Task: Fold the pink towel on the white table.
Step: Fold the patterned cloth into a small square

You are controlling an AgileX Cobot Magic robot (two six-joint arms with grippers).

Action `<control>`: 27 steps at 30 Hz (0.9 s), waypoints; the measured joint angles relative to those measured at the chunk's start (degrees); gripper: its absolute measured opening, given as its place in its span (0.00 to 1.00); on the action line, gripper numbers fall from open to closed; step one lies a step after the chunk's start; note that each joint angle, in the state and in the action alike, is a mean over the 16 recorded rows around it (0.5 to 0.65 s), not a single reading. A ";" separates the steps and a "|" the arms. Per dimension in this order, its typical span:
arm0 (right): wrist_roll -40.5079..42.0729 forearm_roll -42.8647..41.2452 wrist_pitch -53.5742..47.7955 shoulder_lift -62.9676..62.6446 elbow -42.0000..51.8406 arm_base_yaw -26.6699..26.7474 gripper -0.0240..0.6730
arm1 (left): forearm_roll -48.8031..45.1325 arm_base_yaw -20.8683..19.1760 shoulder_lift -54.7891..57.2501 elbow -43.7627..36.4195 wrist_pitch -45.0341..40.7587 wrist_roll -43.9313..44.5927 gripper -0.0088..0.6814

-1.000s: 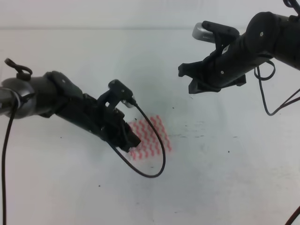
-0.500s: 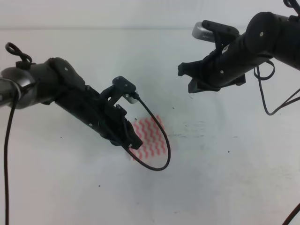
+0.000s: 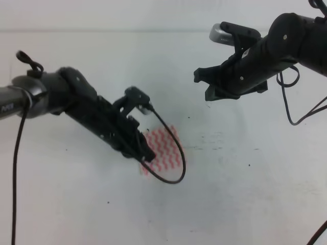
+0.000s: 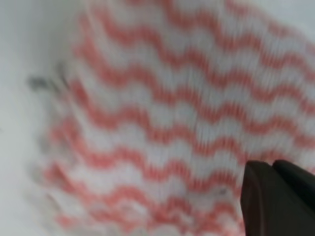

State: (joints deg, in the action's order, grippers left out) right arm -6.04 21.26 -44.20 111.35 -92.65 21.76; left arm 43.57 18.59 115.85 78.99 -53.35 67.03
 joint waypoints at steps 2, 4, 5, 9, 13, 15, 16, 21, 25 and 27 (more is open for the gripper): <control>0.00 -0.03 0.26 0.00 0.00 -0.01 0.01 | 1.05 0.00 -0.11 0.82 1.29 0.12 0.01; -0.01 -0.09 0.49 0.00 0.00 -0.07 0.01 | 2.13 0.00 -0.21 1.62 2.48 0.22 0.01; -0.01 -0.19 0.62 -0.04 0.00 -0.11 0.01 | 2.88 0.01 -0.25 2.03 3.26 0.28 0.01; -0.04 -0.59 1.11 0.00 0.00 -0.27 0.01 | 5.89 0.07 -0.08 3.48 6.26 0.33 0.01; -0.09 -1.00 1.67 -0.04 0.00 -0.42 0.01 | 8.90 0.48 1.07 4.20 9.52 0.32 0.01; -0.11 -1.21 1.87 -0.08 0.00 -0.50 0.01 | 10.15 0.83 1.89 4.26 10.86 0.28 0.01; -0.11 -1.31 1.94 -0.08 0.00 -0.54 0.01 | 10.73 1.07 2.32 4.29 11.67 0.20 0.01; -0.17 -1.62 1.99 -0.08 0.00 -0.63 0.01 | 11.05 2.39 4.24 4.38 14.20 -0.35 0.01; -0.19 -1.62 2.03 -0.08 0.00 -0.63 0.01 | 10.47 3.47 5.43 4.41 15.93 -0.78 0.01; -0.18 -1.61 2.01 -0.04 0.00 -0.63 0.01 | 10.15 3.87 5.82 4.38 16.70 -0.92 0.01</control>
State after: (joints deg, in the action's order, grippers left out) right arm -6.22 19.65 -42.19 111.31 -92.64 21.14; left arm 53.71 22.46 121.67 83.37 -36.64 66.10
